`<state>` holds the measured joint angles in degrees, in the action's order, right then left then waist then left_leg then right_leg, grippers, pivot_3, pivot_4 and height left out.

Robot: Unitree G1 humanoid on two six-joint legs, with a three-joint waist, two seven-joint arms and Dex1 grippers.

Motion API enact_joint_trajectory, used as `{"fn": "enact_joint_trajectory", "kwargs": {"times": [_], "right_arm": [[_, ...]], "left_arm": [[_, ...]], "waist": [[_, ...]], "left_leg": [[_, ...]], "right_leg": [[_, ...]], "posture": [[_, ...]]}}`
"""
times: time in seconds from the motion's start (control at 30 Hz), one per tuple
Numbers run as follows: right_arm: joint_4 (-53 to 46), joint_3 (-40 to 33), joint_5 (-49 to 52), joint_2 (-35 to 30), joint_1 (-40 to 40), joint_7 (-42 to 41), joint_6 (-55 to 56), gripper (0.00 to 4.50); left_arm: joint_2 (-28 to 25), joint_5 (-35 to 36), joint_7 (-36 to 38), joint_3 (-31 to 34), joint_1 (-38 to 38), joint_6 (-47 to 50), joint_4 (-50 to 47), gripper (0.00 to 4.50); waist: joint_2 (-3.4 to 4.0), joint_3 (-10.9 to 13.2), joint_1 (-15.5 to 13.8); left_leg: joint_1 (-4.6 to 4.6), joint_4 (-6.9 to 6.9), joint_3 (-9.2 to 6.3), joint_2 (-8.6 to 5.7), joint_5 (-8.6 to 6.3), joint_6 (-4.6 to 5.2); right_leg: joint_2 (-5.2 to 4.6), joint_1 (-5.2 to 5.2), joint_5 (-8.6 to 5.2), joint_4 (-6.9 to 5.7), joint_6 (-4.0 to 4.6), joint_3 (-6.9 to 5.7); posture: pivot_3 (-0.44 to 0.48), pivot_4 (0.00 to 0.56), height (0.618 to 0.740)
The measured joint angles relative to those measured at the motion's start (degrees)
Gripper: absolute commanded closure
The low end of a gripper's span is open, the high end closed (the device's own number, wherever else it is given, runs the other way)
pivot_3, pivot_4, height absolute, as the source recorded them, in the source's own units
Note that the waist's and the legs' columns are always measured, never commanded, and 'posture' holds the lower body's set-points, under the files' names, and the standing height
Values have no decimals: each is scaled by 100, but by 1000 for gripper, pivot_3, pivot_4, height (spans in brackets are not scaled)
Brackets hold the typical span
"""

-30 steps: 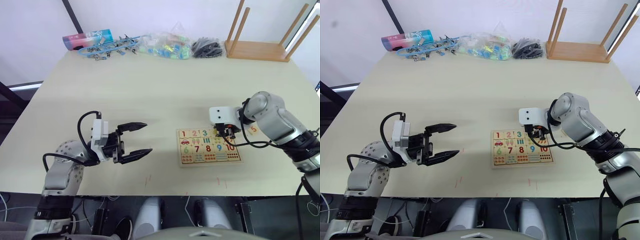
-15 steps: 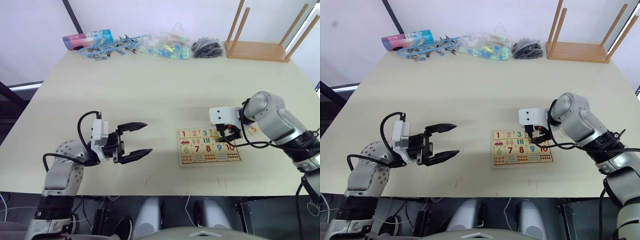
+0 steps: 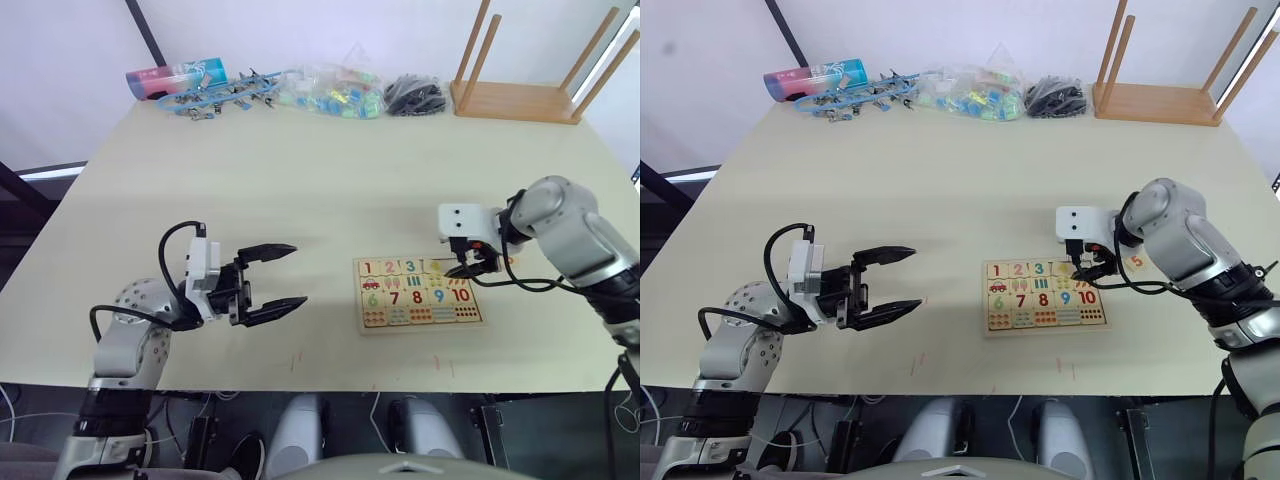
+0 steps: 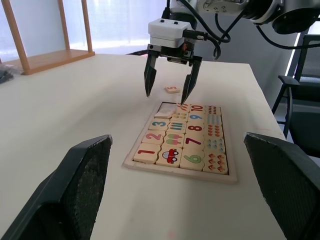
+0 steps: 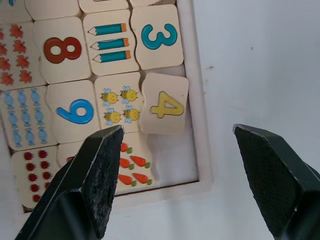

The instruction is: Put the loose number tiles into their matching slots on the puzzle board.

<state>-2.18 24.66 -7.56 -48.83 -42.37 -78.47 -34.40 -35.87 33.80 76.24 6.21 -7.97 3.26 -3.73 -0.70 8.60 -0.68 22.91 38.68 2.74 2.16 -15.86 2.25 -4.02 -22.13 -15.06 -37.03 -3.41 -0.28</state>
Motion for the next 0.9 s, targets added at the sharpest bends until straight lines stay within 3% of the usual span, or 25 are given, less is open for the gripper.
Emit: {"fn": "enact_joint_trajectory", "kwargs": {"times": [0.07, 0.17, 0.3, 0.33, 0.37, 0.4, 0.53, 0.9], "right_arm": [[-136, -208, 146, -43, 182, 81, -121, 830], [-499, -840, 511, -33, 732, 461, -444, 1661], [-823, -1317, 769, -23, 1168, 785, -580, 3829], [-854, -1376, 806, -23, 1242, 820, -581, 3903], [-897, -1466, 876, -17, 1382, 890, -591, 4368], [-1138, -1915, 1124, 110, 1970, 1128, -580, 4452], [-1395, -2155, 1413, 320, 2566, 1471, -463, 4452], [-1308, -2039, 1565, 559, 2841, 2002, 117, 4452]], "left_arm": [[1, -2, 5, -4, -28, -2, 7, 0], [8, -3, 20, -7, -40, -4, 23, 0], [26, -4, 27, -16, -70, -4, 41, 0], [24, -5, 28, -11, -64, -3, 45, 0], [28, -6, 28, -24, -81, -1, 50, 0], [28, -5, 47, -11, -77, 0, 68, 0], [30, -6, 70, -19, -112, 12, 99, 0], [35, -35, 47, -21, -209, 35, 185, 0]], "waist": [[0, 0, 1], [-1, 0, 0], [-2, -1, 0], [-2, -1, -1], [-2, 0, 1], [-4, -1, -16], [-4, -1, 7], [-4, -1, 3]], "left_leg": [[0, 0, 1, 0, 0, 0], [0, -1, 0, 2, 0, 0], [-1, -2, -2, 2, 0, 0], [-1, -2, -2, 3, 0, 0], [-1, -3, 0, 2, 0, 0], [0, -5, -3, 2, 0, 0], [-1, -5, 0, 1, 0, 1], [-2, -4, -1, -1, 0, 1]], "right_leg": [[-1, 0, 0, 1, 0, 1], [-2, 1, 0, 2, 0, 1], [-1, 2, 0, 1, 0, 0], [-1, 2, 0, 1, 0, 0], [-1, 1, 0, 1, 0, 1], [-1, 4, 0, 4, 0, 0], [-1, 3, 1, 4, -1, 3], [2, 3, 0, 3, -1, 3]], "posture": [[0, 150, 737], [0, 150, 737], [0, 150, 737], [0, 150, 737], [0, 150, 737], [0, 150, 737], [0, 150, 737], [0, 150, 737]]}}
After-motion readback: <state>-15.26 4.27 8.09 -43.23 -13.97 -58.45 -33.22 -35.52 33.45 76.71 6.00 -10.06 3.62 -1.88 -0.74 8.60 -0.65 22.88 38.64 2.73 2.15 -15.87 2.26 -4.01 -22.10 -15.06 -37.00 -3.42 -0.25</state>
